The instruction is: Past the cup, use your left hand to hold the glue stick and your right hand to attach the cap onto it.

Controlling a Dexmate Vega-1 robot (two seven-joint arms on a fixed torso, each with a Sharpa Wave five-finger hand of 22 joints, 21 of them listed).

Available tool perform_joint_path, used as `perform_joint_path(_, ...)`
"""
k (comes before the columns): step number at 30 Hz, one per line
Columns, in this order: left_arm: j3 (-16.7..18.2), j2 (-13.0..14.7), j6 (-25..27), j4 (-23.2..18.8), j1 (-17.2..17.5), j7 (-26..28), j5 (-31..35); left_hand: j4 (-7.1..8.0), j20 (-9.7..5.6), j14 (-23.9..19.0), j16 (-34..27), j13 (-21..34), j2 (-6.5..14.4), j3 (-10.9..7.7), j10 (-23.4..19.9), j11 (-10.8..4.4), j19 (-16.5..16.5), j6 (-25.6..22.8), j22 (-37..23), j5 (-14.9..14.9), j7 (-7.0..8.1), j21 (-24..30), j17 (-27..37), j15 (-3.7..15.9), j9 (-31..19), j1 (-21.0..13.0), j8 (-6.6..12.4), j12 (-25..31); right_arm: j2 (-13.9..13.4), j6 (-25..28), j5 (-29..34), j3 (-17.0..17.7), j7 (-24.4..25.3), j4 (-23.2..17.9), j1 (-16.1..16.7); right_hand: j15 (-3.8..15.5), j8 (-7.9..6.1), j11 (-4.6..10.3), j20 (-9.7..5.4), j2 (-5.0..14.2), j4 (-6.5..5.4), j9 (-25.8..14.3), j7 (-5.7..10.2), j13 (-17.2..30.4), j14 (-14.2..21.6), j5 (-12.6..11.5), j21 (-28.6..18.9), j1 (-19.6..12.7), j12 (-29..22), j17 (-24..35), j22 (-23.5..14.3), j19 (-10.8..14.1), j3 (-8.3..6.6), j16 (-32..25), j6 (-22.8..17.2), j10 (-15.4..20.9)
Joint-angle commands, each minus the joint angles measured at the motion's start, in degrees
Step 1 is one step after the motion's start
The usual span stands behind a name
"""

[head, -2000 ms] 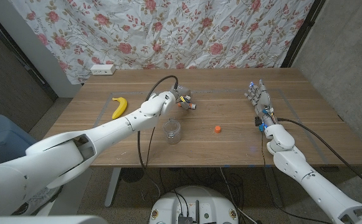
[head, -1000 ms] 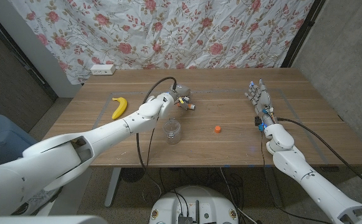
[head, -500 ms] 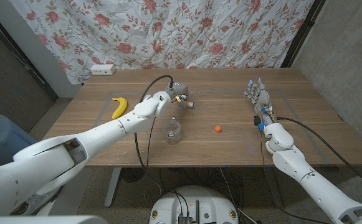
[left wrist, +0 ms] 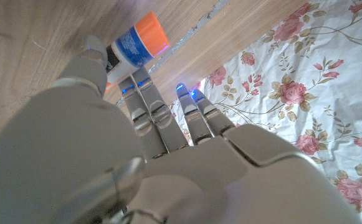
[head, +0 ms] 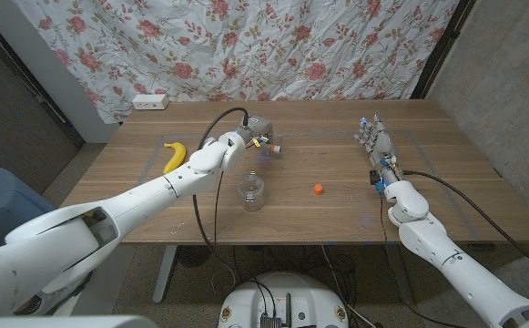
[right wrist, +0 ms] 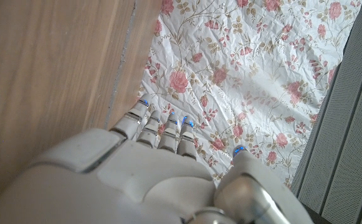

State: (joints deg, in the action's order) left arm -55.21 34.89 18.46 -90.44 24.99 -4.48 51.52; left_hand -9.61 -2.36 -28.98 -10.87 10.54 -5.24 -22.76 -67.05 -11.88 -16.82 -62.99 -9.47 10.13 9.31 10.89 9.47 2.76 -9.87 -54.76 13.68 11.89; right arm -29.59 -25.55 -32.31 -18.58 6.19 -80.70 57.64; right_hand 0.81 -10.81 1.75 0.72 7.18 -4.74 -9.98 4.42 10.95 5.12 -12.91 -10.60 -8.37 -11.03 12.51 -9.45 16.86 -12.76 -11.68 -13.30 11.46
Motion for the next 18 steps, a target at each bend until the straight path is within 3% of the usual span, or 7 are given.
perform_joint_path(1,2.83,1.94,0.47,-3.74,2.51,0.63,0.07,0.28,-0.82,-0.56,0.06,0.19,1.07,0.18,-1.71,-1.0,-0.31,-2.55,-0.08,0.44,0.47,-0.17,0.16,8.25,-0.43,-0.64,-0.13,0.2,-1.63,0.65,1.97,-0.24,0.67,-2.95,1.15,0.51,-0.26,-0.04,-0.29,-0.52,0.04,-0.26,0.34,0.02,0.22,-0.42,0.18,-0.23,-0.16,0.04,-0.13,-0.27,-0.34,-0.14,-0.52,0.2)
perform_joint_path(18,7.11,3.85,-1.77,-5.95,5.39,2.79,-4.02,0.32,-0.63,-0.79,0.2,0.19,1.27,0.57,-1.63,-1.01,-0.16,-2.27,-0.08,0.44,0.75,-0.26,0.14,8.29,-0.51,-0.59,-0.81,-0.15,-5.98,3.39,9.48,-0.55,4.38,-9.27,3.36,1.2,-0.21,0.74,-1.07,-1.47,1.79,-0.21,2.17,0.0,0.24,-0.37,0.49,-1.63,-0.35,-0.5,-0.09,-2.03,-0.88,0.02,-0.98,0.93)
